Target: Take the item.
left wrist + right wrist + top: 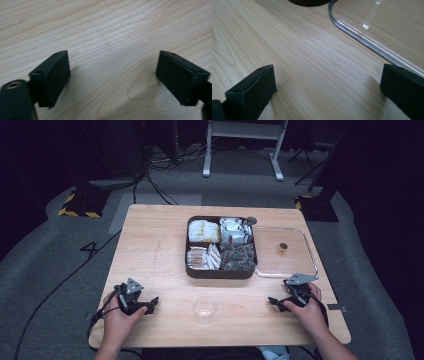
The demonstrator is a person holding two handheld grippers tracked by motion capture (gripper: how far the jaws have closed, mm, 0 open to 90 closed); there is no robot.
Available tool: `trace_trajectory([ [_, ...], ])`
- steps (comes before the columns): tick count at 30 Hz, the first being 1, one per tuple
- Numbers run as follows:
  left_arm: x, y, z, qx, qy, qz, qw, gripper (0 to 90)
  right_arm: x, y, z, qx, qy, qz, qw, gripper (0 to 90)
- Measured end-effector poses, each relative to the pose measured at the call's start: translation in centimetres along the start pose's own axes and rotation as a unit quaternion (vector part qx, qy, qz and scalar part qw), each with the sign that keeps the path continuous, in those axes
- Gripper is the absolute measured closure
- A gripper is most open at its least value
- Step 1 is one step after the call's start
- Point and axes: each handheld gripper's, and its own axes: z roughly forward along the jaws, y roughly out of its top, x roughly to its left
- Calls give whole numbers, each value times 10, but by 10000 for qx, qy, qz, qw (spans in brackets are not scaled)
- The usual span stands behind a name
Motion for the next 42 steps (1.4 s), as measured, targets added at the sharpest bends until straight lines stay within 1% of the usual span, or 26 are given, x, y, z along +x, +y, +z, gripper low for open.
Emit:
trace_trajectory([
  [1,0,0,-1,18,81,-41,10000,167,0,0,0,1,1,-3,10000,3],
  [2,-2,0,-4,45,325,50,9994,164,0,0,0,0,5,-4,10000,3],
  [3,-4,0,-6,78,478,159,9987,165,0,0,0,1,7,-5,10000,3],
  [4,-4,0,-6,78,478,159,9987,175,0,0,0,-1,8,-14,10000,3],
  [5,-6,1,-9,128,742,354,9965,203,0,0,0,0,11,-17,10000,3],
  [8,-9,2,-11,190,767,412,9960,300,0,0,0,5,18,-16,10000,3],
  [10,-12,3,-12,262,725,384,9963,329,-1,0,0,3,26,-25,10000,3],
  [12,-14,4,-13,218,735,381,9963,326,-1,0,0,3,46,-44,10000,3],
  [14,-16,5,-15,191,713,201,9971,321,-1,0,0,2,50,-48,10000,3],
  [15,-17,7,-17,212,761,140,9968,284,-1,0,0,3,56,-53,10000,3],
  [16,-20,10,-22,242,961,196,9949,256,-1,0,0,1,62,-61,10000,3],
  [17,-22,11,-23,111,977,250,9948,248,-1,0,0,2,67,-68,10000,3],
  [18,-22,11,-23,111,977,250,9948,249,-1,0,0,2,67,-68,10000,3],
  [19,-26,15,-26,-173,785,211,9965,259,-1,0,0,1,71,-73,9999,3],
  [20,-26,15,-26,-173,785,211,9965,285,-1,0,0,1,71,-73,9999,3],
  [22,-30,20,-30,-266,535,127,9981,310,-2,0,0,0,85,-82,9999,3],
  [23,-33,25,-32,-328,436,192,9983,311,-2,0,0,-2,99,-103,9999,3],
  [24,-33,25,-32,-328,436,192,9983,313,-2,0,0,-2,99,-103,9999,3],
  [26,-35,31,-34,-332,319,241,9987,319,-3,1,1,-6,138,-139,9998,3],
  [29,-37,42,-37,-501,85,163,9986,325,-3,1,1,-5,150,-150,9998,3],
  [33,-37,52,-40,-501,14,169,9986,363,-3,1,1,-5,150,-150,9998,3],
  [35,-38,62,-42,-567,-51,214,9981,373,-3,1,1,-6,151,-151,9998,3],
  [36,-38,62,-42,-567,-51,214,9981,373,-3,1,1,-6,151,-151,9998,3],
  [38,-39,74,-41,-626,-125,269,9976,374,-3,1,1,-8,150,-150,9998,3],
  [39,-39,74,-41,-626,-125,269,9976,374,-3,1,1,-8,150,-150,9998,3],
  [42,-41,86,-40,-675,-236,322,9969,374,-3,1,1,-8,150,-149,9998,3],
])
